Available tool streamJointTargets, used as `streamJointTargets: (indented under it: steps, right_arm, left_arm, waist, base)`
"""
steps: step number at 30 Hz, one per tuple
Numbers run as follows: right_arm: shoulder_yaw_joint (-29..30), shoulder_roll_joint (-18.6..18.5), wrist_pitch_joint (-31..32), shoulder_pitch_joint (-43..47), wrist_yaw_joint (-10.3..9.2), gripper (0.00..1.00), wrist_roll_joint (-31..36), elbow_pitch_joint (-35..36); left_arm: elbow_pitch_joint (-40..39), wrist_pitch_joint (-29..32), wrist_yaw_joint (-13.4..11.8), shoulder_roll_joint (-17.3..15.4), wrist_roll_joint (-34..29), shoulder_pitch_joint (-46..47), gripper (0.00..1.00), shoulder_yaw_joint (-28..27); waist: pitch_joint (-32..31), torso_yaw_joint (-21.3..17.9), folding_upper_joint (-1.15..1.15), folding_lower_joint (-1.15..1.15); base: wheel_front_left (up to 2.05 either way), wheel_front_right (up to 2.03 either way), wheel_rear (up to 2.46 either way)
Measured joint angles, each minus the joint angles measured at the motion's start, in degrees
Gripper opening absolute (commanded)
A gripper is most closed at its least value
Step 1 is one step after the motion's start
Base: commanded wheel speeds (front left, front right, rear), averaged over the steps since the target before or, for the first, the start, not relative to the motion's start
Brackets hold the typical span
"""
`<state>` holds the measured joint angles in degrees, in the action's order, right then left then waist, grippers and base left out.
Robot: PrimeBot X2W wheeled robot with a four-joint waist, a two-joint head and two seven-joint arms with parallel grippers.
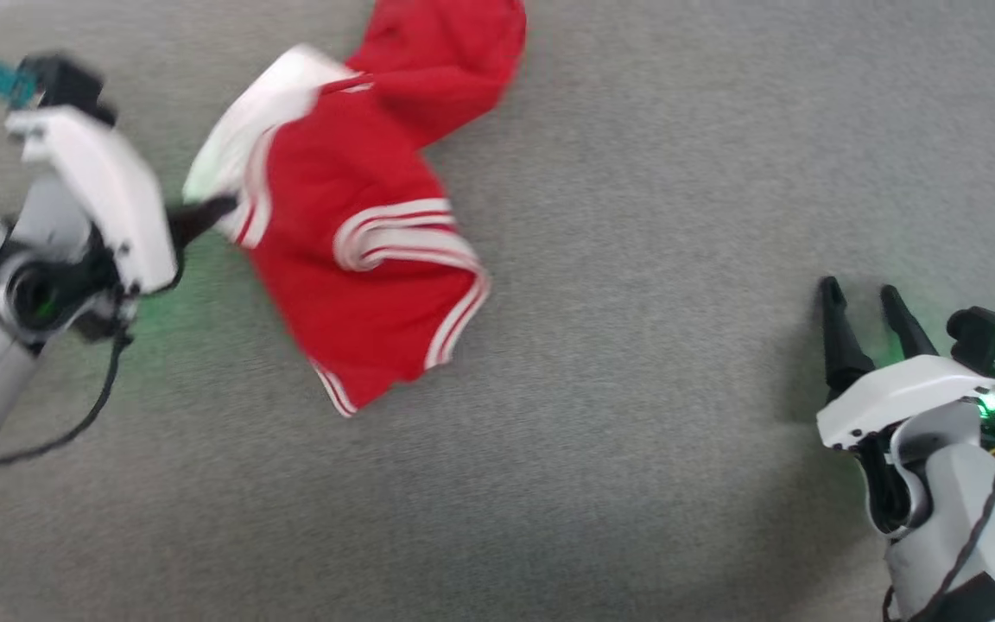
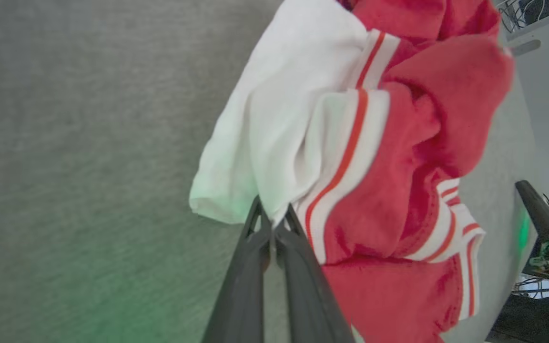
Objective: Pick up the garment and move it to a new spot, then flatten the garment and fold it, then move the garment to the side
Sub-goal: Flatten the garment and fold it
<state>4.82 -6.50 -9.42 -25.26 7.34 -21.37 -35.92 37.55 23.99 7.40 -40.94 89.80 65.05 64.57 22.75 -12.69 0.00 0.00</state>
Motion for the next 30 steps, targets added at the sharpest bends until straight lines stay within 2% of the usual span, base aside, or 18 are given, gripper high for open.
streamJointTargets:
  steps: [4, 6, 7, 12, 23, 24, 25, 26, 27, 28, 30]
  right_arm:
    - [2.0, -0.1, 2.3, 1.6, 0.0, 1.0, 1.6, 2.9]
    - [2.8, -0.1, 3.4, 2.5, 0.14, 1.0, 2.4, 4.6]
    - [3.0, 0.1, 4.0, 2.9, 0.14, 1.0, 2.7, 5.4]
    - [3.6, 0.8, 6.4, 3.7, 0.14, 1.0, 3.8, 9.3]
    - [4.8, 2.3, 9.1, 6.0, 0.14, 1.0, 4.5, 14.3]
    - [4.8, 2.4, 9.2, 6.0, 0.14, 1.0, 4.6, 14.8]
    - [4.8, 2.5, 9.3, 6.1, 0.14, 1.0, 4.7, 15.0]
    - [5.0, 2.5, 9.4, 6.2, 0.14, 1.0, 4.7, 15.2]
    - [5.1, 2.6, 9.4, 6.4, 0.14, 1.0, 4.7, 15.4]
    - [5.3, 2.7, 9.4, 6.7, 0.14, 1.0, 4.7, 15.5]
    - [5.9, 2.7, 9.5, 7.2, 0.14, 1.0, 4.8, 15.8]
  left_arm:
    - [-1.3, -1.4, 0.0, -2.1, 0.0, -3.8, 0.0, 0.5]
    - [-2.2, -1.8, 0.0, -2.1, 0.0, -4.5, 0.47, 0.5]
    - [-2.5, -1.9, 0.0, -2.2, 0.1, -4.5, 1.0, 0.5]
    - [-2.9, -2.8, -1.4, -3.8, 0.0, -3.0, 1.0, -0.8]
    - [3.6, 1.1, -2.4, -3.1, -1.9, 1.8, 1.0, 0.0]
    - [4.3, 1.8, -2.4, -2.8, -1.6, 1.8, 0.91, 0.0]
    - [4.9, 2.6, -2.3, -2.4, -1.2, 1.8, 0.49, -0.1]
    - [5.2, 3.1, -2.1, -2.2, -0.8, 1.9, 0.25, -0.2]
    - [5.4, 3.3, -1.8, -2.1, -0.7, 2.1, 0.07, -0.4]
    - [5.7, 3.3, -1.5, -2.0, -0.7, 2.4, 0.0, -0.5]
    - [5.8, 3.4, -1.2, -1.9, -0.5, 2.6, 0.0, -0.5]
  waist:
    - [-1.0, 2.4, 0.0, 0.0]
    - [-1.2, 3.4, 0.0, 0.0]
    - [-1.3, 3.7, 0.0, 0.0]
    - [-1.3, 3.9, 0.0, 0.0]
    - [0.6, 1.0, 0.0, 0.0]
    - [0.8, 0.7, 0.0, 0.0]
    - [1.0, 0.5, 0.0, 0.0]
    - [1.1, 0.3, 0.0, 0.0]
    - [1.3, 0.1, 0.0, 0.0]
    - [1.4, 0.1, 0.0, 0.0]
    - [1.4, 0.2, 0.0, -0.01]
  base:
    - [0.0, 0.0, 0.0]
    - [0.0, 0.0, 0.0]
    - [0.0, 0.0, 0.0]
    - [0.0, 0.0, 0.0]
    - [0.0, 0.0, 0.0]
    - [0.0, 0.0, 0.0]
    - [0.0, 0.0, 0.0]
    - [0.0, 0.0, 0.0]
    - [0.0, 0.0, 0.0]
    - [0.0, 0.0, 0.0]
    - [0.0, 0.0, 0.0]
